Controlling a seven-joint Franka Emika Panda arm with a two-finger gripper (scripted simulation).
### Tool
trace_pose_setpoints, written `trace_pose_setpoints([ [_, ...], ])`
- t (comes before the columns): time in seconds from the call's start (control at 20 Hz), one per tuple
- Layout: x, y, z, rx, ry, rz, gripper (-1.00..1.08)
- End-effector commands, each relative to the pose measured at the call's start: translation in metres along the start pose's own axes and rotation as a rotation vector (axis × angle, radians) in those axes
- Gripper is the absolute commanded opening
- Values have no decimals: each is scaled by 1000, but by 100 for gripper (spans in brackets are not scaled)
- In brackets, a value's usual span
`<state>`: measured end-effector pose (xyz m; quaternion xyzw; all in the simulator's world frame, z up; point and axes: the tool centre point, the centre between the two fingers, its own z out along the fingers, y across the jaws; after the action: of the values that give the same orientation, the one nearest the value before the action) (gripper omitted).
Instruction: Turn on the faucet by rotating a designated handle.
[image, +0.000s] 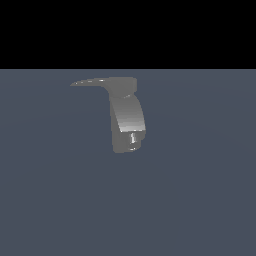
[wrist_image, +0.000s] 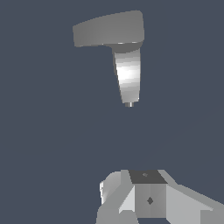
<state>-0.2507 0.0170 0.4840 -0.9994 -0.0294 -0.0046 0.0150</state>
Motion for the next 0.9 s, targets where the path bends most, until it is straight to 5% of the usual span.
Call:
trace_pose_setpoints([
  [0.0,0,0,0,0,0,0,-100],
  [0.85,17,-31,23,-2,1,149,-100],
])
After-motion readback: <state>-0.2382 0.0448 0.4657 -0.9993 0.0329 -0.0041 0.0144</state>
